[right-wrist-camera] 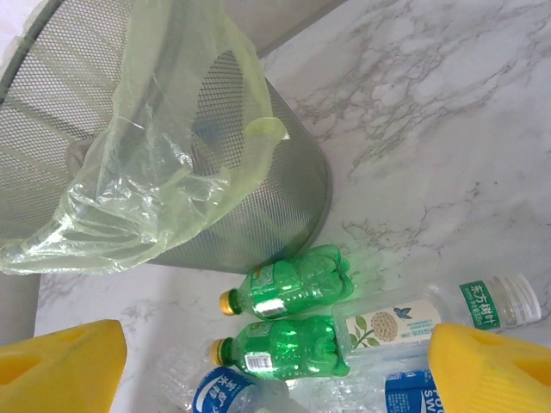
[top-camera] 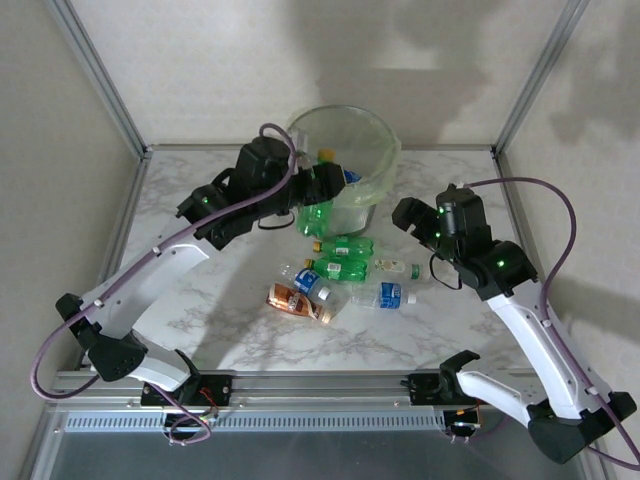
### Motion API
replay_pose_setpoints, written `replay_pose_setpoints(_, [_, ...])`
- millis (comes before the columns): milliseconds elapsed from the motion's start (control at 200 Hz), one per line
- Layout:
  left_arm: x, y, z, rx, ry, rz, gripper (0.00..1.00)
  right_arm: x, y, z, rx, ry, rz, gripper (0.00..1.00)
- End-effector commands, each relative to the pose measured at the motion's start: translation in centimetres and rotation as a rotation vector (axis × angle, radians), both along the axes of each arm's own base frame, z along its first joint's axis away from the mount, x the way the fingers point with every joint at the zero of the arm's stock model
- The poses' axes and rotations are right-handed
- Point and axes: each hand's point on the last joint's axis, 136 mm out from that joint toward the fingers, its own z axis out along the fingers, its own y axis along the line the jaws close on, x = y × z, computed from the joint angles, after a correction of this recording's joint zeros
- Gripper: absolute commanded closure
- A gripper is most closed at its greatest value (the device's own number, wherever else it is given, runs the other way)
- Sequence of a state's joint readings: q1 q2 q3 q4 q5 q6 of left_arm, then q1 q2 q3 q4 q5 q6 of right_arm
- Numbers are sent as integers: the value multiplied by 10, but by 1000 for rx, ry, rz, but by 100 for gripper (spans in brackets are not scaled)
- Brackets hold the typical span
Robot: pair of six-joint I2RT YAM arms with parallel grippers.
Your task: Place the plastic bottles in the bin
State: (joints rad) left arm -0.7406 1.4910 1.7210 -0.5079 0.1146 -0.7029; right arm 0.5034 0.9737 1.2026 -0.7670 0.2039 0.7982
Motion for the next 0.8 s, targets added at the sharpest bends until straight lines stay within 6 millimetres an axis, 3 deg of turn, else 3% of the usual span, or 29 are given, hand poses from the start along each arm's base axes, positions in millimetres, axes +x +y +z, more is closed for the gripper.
replay_pose_setpoints(0, [24, -2, 28, -103, -47, 51, 44, -3, 2, 20, 35, -56, 25, 9])
replay_pose_setpoints(295, [79, 23, 44, -217, -69, 159, 44, -14, 4, 7, 72, -37, 46, 10])
replay_pose_setpoints(606, [127, 18, 48, -236, -93, 194, 45, -14, 6, 1, 68, -36, 61, 10])
replay_pose_setpoints(796, [153, 10, 36, -230, -87, 215, 45, -10, 8, -3, 46, -35, 70, 9])
